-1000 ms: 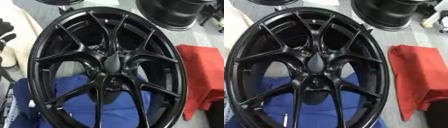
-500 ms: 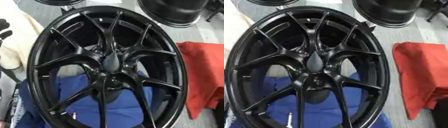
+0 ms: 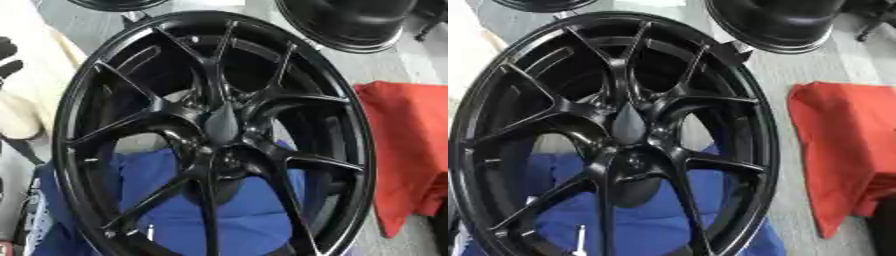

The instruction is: Pull the pin out of the wheel hub.

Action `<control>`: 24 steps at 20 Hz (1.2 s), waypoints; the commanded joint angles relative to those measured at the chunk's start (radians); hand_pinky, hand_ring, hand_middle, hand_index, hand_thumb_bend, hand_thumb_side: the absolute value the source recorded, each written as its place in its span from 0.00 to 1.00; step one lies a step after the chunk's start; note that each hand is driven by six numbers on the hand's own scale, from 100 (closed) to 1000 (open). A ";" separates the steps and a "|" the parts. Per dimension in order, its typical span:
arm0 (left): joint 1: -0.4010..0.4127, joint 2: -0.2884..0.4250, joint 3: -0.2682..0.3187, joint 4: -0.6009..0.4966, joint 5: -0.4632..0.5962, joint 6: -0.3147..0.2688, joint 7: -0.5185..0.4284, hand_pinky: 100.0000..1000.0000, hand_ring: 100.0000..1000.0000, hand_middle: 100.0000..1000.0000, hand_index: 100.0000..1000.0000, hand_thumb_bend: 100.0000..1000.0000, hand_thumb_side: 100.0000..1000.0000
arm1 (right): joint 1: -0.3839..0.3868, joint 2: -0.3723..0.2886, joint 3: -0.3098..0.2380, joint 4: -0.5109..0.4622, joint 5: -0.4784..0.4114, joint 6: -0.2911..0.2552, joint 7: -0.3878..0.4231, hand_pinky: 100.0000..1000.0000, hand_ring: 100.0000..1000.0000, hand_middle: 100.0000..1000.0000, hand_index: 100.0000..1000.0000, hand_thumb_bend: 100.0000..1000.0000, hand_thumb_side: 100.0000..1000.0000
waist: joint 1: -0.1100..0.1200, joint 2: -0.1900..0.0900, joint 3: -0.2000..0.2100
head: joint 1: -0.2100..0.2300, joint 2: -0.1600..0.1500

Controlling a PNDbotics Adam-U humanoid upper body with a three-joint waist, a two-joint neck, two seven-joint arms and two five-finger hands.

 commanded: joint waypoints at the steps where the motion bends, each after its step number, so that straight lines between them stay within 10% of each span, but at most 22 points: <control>1: -0.005 0.013 0.009 -0.019 -0.001 -0.003 0.000 0.80 0.78 0.66 0.76 0.00 0.64 | -0.023 -0.032 -0.016 -0.024 0.034 0.221 -0.277 0.52 0.81 0.75 0.88 0.26 0.00 | 0.008 -0.023 -0.002 | -0.003 0.005; 5: -0.006 0.014 0.006 -0.019 0.001 -0.002 -0.003 0.80 0.78 0.66 0.76 0.00 0.64 | -0.063 -0.047 -0.007 -0.024 0.009 0.166 -0.319 0.52 0.82 0.75 0.86 0.19 0.00 | 0.009 -0.026 -0.002 | -0.005 0.010; 10: -0.007 0.013 0.004 -0.019 0.003 0.000 -0.005 0.80 0.78 0.66 0.76 0.00 0.65 | -0.080 -0.049 -0.006 -0.024 -0.004 0.239 -0.368 0.54 0.85 0.76 0.84 0.27 0.00 | 0.007 -0.027 -0.003 | -0.008 0.007; 12: -0.009 0.013 0.001 -0.019 0.004 0.001 -0.007 0.80 0.78 0.66 0.76 0.00 0.64 | -0.089 -0.050 0.008 -0.024 -0.006 0.217 -0.370 0.52 0.82 0.74 0.84 0.10 0.00 | 0.006 -0.027 -0.002 | -0.007 0.006; 19: -0.015 0.014 -0.003 -0.019 0.008 -0.002 -0.013 0.80 0.78 0.66 0.75 0.00 0.64 | -0.140 -0.058 0.038 -0.024 -0.032 -0.079 -0.371 0.45 0.70 0.61 0.76 0.00 0.31 | 0.007 -0.028 -0.002 | -0.011 0.006; 24: -0.022 0.012 -0.008 -0.019 0.012 -0.007 -0.016 0.80 0.78 0.66 0.75 0.00 0.64 | -0.196 -0.043 0.079 -0.024 -0.112 -0.305 -0.371 0.45 0.69 0.60 0.75 0.00 0.30 | 0.009 -0.027 0.001 | -0.014 0.003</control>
